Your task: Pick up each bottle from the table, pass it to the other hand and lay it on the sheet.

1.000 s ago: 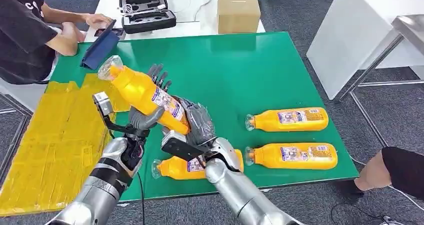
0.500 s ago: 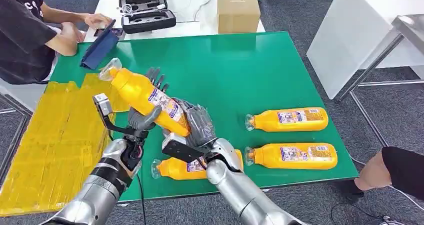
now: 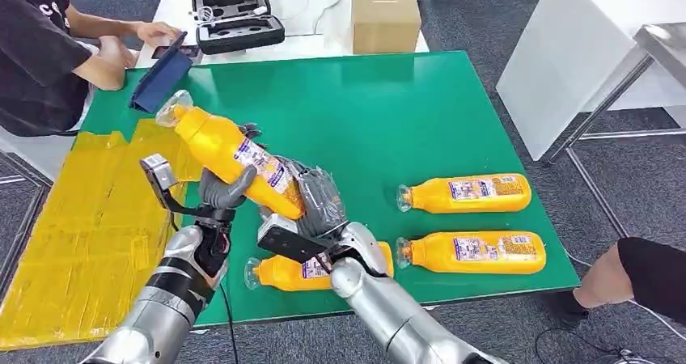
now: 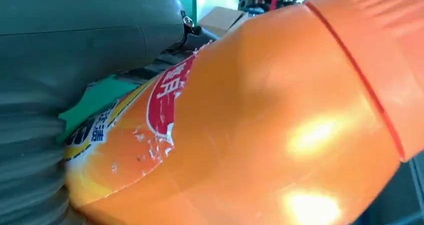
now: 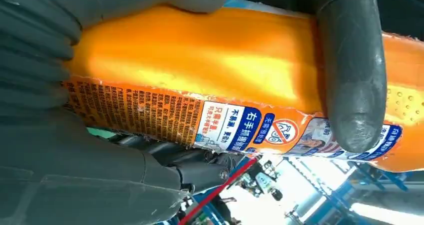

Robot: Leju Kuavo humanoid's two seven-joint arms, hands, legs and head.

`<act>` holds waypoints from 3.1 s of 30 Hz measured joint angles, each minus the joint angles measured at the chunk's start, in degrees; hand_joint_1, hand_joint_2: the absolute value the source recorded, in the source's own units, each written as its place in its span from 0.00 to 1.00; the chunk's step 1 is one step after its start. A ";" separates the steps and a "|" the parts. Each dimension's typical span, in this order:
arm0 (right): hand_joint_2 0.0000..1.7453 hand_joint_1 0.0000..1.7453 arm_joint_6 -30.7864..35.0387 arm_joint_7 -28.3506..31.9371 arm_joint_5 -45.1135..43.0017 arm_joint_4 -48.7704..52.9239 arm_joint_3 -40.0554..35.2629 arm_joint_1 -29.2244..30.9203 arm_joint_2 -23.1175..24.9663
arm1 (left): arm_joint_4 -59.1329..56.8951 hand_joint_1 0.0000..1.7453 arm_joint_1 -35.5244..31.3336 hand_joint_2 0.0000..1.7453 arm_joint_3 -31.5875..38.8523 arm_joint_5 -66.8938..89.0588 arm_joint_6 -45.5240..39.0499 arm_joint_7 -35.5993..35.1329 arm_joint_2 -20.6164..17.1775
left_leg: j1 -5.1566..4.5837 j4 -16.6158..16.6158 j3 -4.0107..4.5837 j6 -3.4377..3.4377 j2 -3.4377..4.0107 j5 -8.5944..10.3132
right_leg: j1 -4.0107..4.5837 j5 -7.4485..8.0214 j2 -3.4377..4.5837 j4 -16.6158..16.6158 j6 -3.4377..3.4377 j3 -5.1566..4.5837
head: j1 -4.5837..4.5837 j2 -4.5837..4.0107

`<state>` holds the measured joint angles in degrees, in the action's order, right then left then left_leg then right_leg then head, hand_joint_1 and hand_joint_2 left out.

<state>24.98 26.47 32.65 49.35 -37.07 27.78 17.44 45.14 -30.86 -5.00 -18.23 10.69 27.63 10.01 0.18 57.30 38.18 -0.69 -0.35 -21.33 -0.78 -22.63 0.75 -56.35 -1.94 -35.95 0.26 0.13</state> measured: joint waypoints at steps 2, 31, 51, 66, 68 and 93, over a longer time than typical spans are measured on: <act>1.00 1.00 0.35 0.02 0.02 -0.17 -0.20 0.06 0.00 | 1.05 1.00 0.70 1.00 0.37 0.00 -0.31 0.04 0.13 | 0.00 0.00 0.00 0.00 0.02 0.00 | 0.00 0.00 0.01 0.00 0.00 -0.01 | 0.02 0.00; 1.00 0.00 -0.70 4.24 -3.33 19.09 1.34 -9.14 -4.09 | 12.05 1.00 5.79 1.00 6.38 4.99 -9.10 0.87 -2.23 | 0.03 0.00 0.02 0.08 0.14 -0.06 | 0.00 0.00 0.13 0.02 0.01 -0.18 | 0.07 0.00; 1.00 0.00 -7.65 5.25 -8.70 41.86 5.05 -18.39 -10.82 | 25.29 1.00 6.87 1.00 10.62 41.40 -33.89 -0.51 -8.68 | 0.03 0.00 0.07 0.08 0.12 -0.06 | 0.00 -0.03 0.10 0.03 0.04 -0.19 | 0.04 0.00; 1.00 0.00 -33.35 6.95 -28.09 40.48 9.79 -18.43 -14.47 | -9.21 1.00 -9.89 1.00 -0.83 103.07 -47.04 -22.60 -18.47 | 0.02 0.01 0.04 0.12 0.14 0.00 | 0.00 0.02 0.14 0.00 0.04 -0.17 | 0.02 0.00; 1.00 0.00 -33.68 6.97 -28.28 40.22 10.23 -18.44 -14.95 | -12.55 1.00 -10.08 1.00 -2.17 104.74 -46.25 -23.83 -19.24 | 0.02 0.01 0.05 0.13 0.16 -0.01 | 0.00 0.02 0.14 0.01 0.04 -0.20 | 0.02 0.00; 1.00 0.00 -34.58 6.10 -27.91 37.55 11.43 -18.26 -15.12 | -25.20 0.00 -12.98 1.00 -3.94 104.45 -28.90 -30.84 -20.06 | 0.05 -0.02 -0.21 0.18 0.13 -0.03 | 0.04 0.00 0.15 0.00 0.07 0.07 | 0.02 0.00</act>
<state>-9.59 32.57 4.74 86.90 -25.64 9.52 2.32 19.93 -43.84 -8.94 86.23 -18.21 -3.21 -10.05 0.24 57.28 37.97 -0.51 -0.21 -21.36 -0.74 -22.63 0.90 -56.35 -1.88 -35.88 0.28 0.13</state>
